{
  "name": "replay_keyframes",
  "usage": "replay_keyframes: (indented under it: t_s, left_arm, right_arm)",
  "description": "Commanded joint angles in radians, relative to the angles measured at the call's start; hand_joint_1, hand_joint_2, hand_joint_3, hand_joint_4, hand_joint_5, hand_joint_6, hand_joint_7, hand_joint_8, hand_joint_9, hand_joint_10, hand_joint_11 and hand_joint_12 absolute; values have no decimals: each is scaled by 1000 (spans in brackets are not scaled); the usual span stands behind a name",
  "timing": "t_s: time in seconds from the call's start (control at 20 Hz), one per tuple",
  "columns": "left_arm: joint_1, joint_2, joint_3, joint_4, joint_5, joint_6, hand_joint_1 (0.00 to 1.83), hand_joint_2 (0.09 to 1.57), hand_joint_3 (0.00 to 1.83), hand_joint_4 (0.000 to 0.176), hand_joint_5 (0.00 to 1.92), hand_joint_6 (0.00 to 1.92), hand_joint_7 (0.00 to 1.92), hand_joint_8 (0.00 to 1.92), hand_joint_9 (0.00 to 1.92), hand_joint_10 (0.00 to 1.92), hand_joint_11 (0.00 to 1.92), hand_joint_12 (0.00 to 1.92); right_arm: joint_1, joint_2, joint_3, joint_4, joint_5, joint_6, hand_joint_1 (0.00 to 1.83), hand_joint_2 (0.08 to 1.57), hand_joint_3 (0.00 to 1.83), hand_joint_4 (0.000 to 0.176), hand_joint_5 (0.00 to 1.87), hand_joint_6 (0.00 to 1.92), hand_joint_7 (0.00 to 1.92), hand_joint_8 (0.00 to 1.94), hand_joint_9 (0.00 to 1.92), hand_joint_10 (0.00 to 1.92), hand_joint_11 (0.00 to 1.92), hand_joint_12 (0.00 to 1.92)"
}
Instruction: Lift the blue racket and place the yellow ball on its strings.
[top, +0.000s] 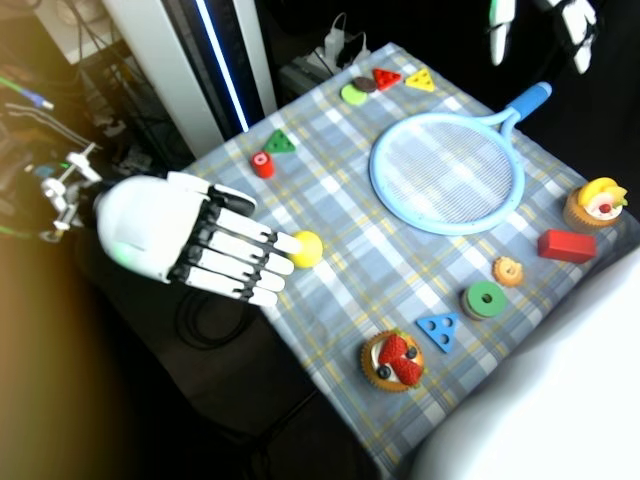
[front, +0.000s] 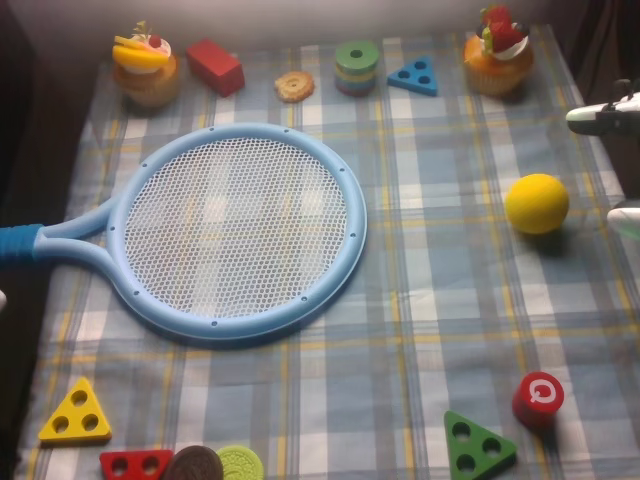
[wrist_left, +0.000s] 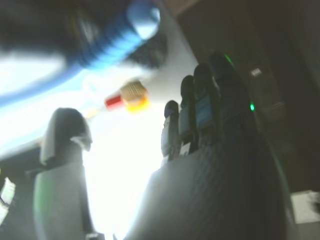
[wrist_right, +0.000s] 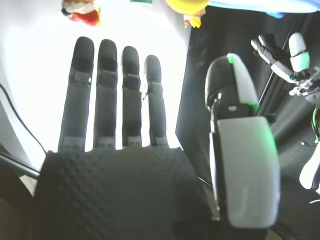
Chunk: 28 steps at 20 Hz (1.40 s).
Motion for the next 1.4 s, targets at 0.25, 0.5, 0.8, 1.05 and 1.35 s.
replay_keyframes:
  t_s: [0.25,0.5,0.8,1.05,1.35]
  left_arm:
    - [-86,-87,121,-109,58,201,914,934,2,176,5,0,176,1,132,0,0,237]
    - [-119,-123,205,-204,176,316,939,915,0,176,0,0,307,10,211,5,0,324]
    - [-168,-183,281,-300,259,473,1045,866,0,176,178,20,339,10,285,10,0,516]
    - [-169,-211,319,-370,290,509,1110,1081,0,13,998,722,930,84,754,52,0,784]
    - [-179,-212,293,-321,264,452,896,1200,8,10,712,1911,628,1899,546,1882,230,1837]
  right_arm:
    - [1,-2,9,5,116,14,642,1170,0,0,476,1,643,2,639,3,495,92]
    - [-2,-11,16,4,111,14,641,1166,0,0,501,8,696,14,674,12,534,102]
    - [-2,-19,22,-2,105,15,672,1175,1,0,503,3,709,6,678,4,523,93]
    - [-6,-22,23,-3,104,18,642,1178,2,0,504,0,741,8,690,4,506,87]
    - [-12,-24,23,-2,104,27,622,1190,3,0,515,3,776,11,740,14,567,130]
